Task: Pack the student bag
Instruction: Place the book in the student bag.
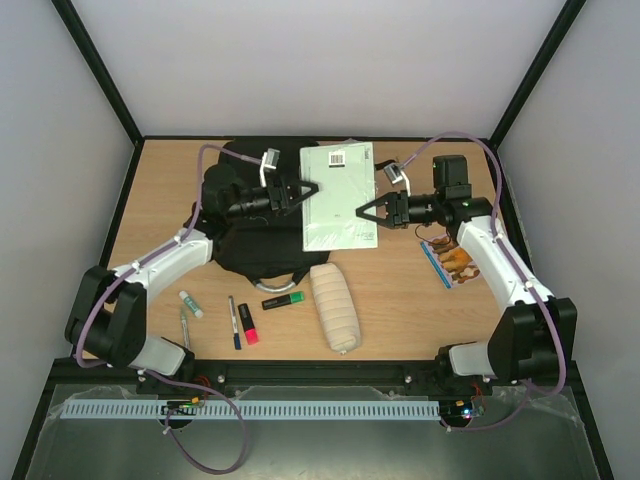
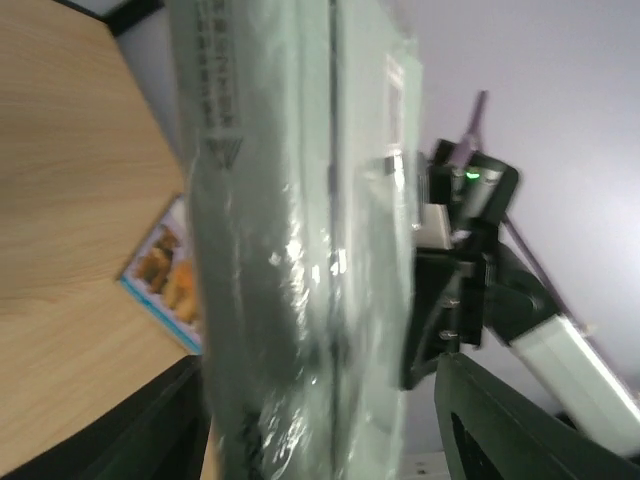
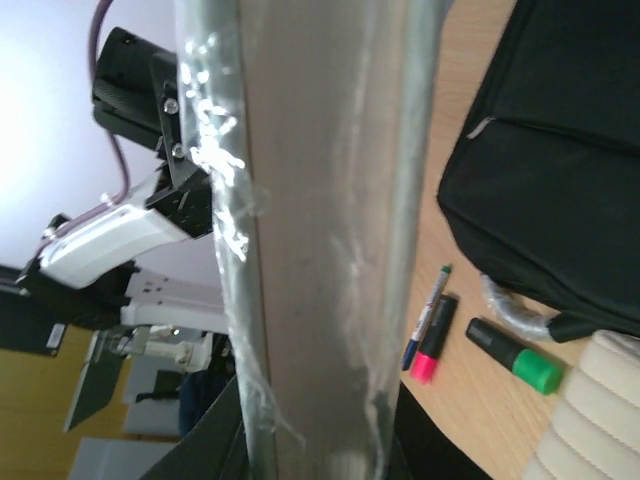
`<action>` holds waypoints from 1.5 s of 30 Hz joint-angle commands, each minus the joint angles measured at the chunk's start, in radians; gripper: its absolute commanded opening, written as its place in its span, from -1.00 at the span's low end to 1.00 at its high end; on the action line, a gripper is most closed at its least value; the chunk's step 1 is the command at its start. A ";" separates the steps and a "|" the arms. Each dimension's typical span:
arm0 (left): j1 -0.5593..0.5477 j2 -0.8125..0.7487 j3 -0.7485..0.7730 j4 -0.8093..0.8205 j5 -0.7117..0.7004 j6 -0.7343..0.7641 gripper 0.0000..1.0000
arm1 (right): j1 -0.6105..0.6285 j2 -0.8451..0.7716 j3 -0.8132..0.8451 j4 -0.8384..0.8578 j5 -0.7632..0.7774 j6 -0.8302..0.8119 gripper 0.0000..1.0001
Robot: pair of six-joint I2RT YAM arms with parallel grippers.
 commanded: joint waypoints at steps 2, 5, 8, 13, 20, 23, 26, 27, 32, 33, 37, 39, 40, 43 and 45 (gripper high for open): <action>0.046 -0.028 0.056 -0.402 -0.166 0.240 0.42 | -0.038 -0.010 0.020 0.051 0.056 0.016 -0.98; 0.091 -0.061 0.074 -0.652 -0.318 0.353 0.50 | -0.092 -0.014 0.011 0.035 0.142 -0.015 -0.98; 0.100 -0.079 0.122 -0.929 -0.559 0.505 0.50 | -0.128 -0.034 -0.019 -0.007 0.291 -0.143 -0.98; 0.036 -0.144 0.102 -1.132 -0.827 0.724 0.37 | -0.149 -0.114 -0.159 0.063 0.404 -0.229 -0.98; -0.190 -0.200 0.033 -1.177 -1.067 0.976 0.30 | -0.159 -0.186 -0.272 0.130 0.435 -0.286 -0.98; -0.248 -0.136 0.052 -1.243 -1.122 1.063 0.26 | -0.162 -0.195 -0.285 0.130 0.419 -0.295 -0.98; -0.277 -0.078 0.083 -1.292 -1.100 1.099 0.25 | -0.162 -0.209 -0.307 0.137 0.392 -0.299 -0.98; -0.285 -0.066 0.091 -1.296 -1.065 1.106 0.25 | -0.162 -0.215 -0.314 0.138 0.384 -0.302 -0.98; -0.338 0.042 0.160 -1.368 -1.025 1.133 0.26 | -0.162 -0.234 -0.329 0.143 0.363 -0.311 -0.98; -0.348 0.063 0.174 -1.386 -1.037 1.136 0.27 | -0.162 -0.236 -0.328 0.141 0.363 -0.314 -0.98; -0.379 0.123 0.218 -1.451 -1.117 1.121 0.27 | -0.162 -0.244 -0.329 0.135 0.358 -0.321 -0.98; -0.383 0.149 0.227 -1.482 -1.181 1.110 0.26 | -0.162 -0.248 -0.330 0.134 0.354 -0.322 -0.98; -0.383 0.160 0.227 -1.490 -1.203 1.109 0.25 | -0.162 -0.248 -0.331 0.135 0.352 -0.322 -0.98; -0.383 0.184 0.227 -1.491 -1.219 1.107 0.24 | -0.164 -0.247 -0.330 0.133 0.348 -0.323 -0.98; -0.383 0.205 0.226 -1.490 -1.241 1.102 0.23 | -0.163 -0.246 -0.330 0.134 0.346 -0.323 -0.98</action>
